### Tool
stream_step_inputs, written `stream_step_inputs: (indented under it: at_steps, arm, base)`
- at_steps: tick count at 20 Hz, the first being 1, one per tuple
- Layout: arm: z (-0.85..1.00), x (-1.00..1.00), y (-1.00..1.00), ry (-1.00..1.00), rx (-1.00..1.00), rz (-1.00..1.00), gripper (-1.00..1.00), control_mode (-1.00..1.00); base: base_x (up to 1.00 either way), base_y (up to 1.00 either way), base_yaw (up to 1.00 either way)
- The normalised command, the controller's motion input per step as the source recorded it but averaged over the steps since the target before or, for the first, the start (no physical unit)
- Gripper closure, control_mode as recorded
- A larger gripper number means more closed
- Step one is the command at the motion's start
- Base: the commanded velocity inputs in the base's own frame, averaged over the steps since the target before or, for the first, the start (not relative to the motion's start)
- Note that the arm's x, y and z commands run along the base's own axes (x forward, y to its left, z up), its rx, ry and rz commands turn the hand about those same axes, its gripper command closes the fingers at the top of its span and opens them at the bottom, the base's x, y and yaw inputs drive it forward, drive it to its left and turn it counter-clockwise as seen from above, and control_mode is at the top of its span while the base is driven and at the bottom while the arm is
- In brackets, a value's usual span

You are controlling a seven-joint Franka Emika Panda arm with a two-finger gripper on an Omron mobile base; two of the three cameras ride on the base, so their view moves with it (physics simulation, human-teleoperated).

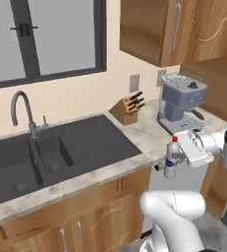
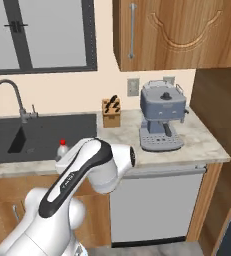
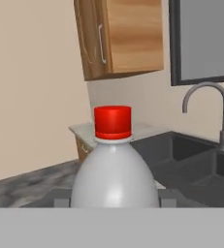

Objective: Take the bottled waters from the counter and place them in the freezer to freeze. Close the freezer door after placing the bottles.

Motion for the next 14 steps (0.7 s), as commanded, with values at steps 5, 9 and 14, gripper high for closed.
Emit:
stream_step_inputs:
  at_steps: [5,9,14]
  arm:
    - [0.00,0.00,0.00,0.00,0.00,0.00,1.00,1.00]
    - [0.00,0.00,0.00,0.00,0.00,0.00,1.00,1.00]
    - [0.00,0.00,0.00,0.00,0.00,0.00,1.00,1.00]
  base:
    - [-0.71,-0.24,-0.62]
    - [-0.29,-0.08,-0.73]
    - [0.00,-0.33,-0.76]
